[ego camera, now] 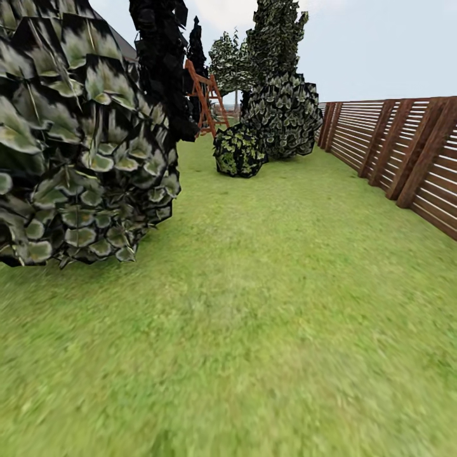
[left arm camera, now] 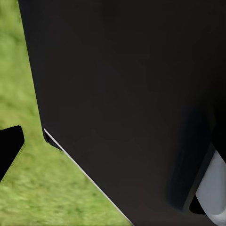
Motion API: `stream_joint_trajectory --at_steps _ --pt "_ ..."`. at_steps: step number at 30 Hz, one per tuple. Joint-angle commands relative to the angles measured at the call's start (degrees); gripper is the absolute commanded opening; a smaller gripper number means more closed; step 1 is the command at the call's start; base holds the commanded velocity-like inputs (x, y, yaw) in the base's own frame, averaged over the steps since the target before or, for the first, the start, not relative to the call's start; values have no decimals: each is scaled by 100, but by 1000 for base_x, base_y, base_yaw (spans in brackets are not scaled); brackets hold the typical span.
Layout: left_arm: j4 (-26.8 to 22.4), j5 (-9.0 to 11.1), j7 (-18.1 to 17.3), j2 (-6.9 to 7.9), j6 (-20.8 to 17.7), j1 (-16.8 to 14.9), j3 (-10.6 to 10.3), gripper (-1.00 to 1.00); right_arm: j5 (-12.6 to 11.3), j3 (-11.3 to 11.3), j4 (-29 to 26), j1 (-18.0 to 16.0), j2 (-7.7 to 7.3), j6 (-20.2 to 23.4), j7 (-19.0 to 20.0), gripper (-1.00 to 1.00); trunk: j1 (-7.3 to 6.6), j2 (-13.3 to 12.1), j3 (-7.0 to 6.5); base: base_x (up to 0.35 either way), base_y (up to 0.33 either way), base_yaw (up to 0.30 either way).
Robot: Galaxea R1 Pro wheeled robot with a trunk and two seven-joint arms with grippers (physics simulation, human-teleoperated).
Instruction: Take the three Easter eggs out of the wicker basket on the lawn in the garden, then place them on the lawn next to a single tree (choose any tree) so that all three eggs are next to the same tree and none are left in the basket.
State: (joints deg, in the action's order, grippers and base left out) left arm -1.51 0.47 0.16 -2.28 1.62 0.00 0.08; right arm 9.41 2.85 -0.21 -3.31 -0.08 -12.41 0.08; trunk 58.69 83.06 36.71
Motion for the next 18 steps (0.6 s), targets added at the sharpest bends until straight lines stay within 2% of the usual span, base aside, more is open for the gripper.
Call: stream_joint_trajectory --at_steps 1,18 --pt "0 5 2 -1 14 0 0 100 8 24 4 -3 -1 -15 1 100 3 2 4 339 0 0" --pt "-5 -3 2 -1 14 0 0 100 55 57 38 -3 -14 18 1 100 3 2 4 339 0 0"
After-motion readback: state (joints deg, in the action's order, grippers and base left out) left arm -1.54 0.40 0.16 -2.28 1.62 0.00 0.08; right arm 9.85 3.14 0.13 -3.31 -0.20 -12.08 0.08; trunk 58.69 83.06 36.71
